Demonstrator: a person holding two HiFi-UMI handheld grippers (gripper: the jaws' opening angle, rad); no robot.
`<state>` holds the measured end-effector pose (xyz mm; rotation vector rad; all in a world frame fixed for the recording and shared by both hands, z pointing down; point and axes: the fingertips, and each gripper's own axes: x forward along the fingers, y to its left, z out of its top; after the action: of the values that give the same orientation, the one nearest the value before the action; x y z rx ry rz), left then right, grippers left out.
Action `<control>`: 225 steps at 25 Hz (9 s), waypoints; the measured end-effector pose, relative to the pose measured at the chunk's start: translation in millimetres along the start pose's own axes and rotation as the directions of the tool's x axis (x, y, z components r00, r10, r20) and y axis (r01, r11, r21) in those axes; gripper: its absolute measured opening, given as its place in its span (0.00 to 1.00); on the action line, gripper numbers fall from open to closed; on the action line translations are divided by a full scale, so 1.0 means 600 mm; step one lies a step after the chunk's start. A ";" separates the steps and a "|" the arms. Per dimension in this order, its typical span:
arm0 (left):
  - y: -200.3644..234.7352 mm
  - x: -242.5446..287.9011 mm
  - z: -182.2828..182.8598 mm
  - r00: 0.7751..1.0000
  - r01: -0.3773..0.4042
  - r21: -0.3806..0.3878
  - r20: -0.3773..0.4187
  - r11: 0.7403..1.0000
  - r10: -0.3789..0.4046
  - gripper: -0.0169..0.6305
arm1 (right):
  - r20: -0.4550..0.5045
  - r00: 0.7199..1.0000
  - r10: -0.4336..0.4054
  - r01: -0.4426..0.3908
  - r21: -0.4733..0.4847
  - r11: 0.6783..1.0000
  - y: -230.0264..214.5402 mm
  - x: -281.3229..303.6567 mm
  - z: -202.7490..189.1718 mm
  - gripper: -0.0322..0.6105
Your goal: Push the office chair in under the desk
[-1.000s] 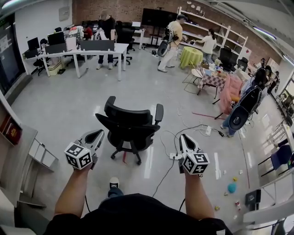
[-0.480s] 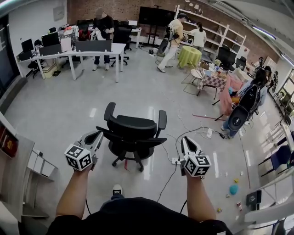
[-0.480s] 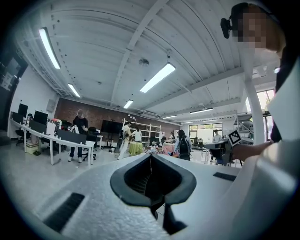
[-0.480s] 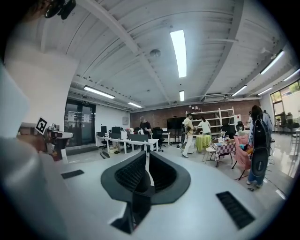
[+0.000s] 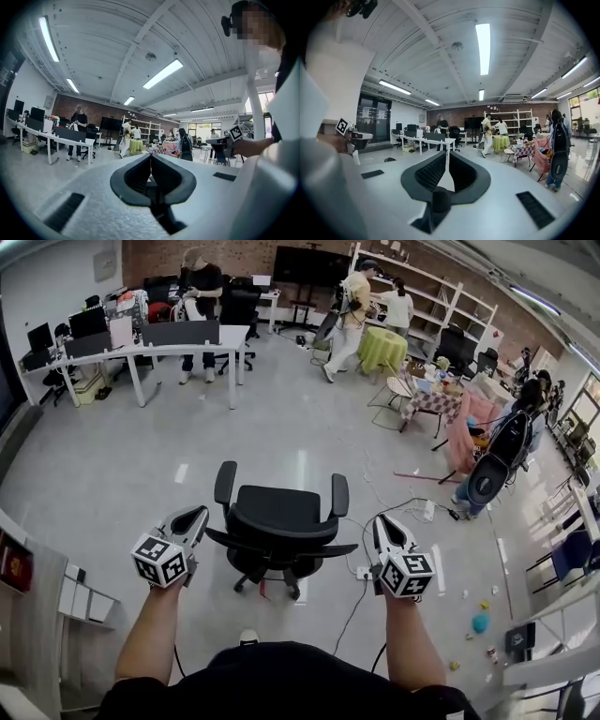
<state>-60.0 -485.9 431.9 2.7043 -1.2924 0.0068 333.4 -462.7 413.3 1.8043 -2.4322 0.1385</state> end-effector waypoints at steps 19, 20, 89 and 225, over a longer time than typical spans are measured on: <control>0.141 0.111 0.048 0.990 0.139 0.003 0.014 0.990 -0.139 0.05 | 0.032 0.989 -0.142 0.142 0.002 0.990 0.020 0.108 0.057 0.10; 0.146 0.115 0.045 0.990 0.141 0.005 0.014 0.990 -0.142 0.05 | 0.032 0.989 -0.146 0.146 0.007 0.989 0.023 0.109 0.055 0.10; 0.083 0.134 -0.519 0.349 0.772 0.360 -0.929 0.525 0.124 0.50 | -0.696 0.650 0.306 -0.472 -0.054 0.880 0.003 0.130 -0.400 0.50; -0.119 -0.243 -0.625 0.257 0.743 0.304 -0.952 0.597 0.165 0.36 | -0.901 0.420 0.108 -0.877 -0.373 0.304 0.214 -0.153 -0.599 0.42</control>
<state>-74.9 -279.2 784.0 2.4051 -0.2086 2.1968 249.0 -288.9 754.8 0.2003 -1.7589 -0.1968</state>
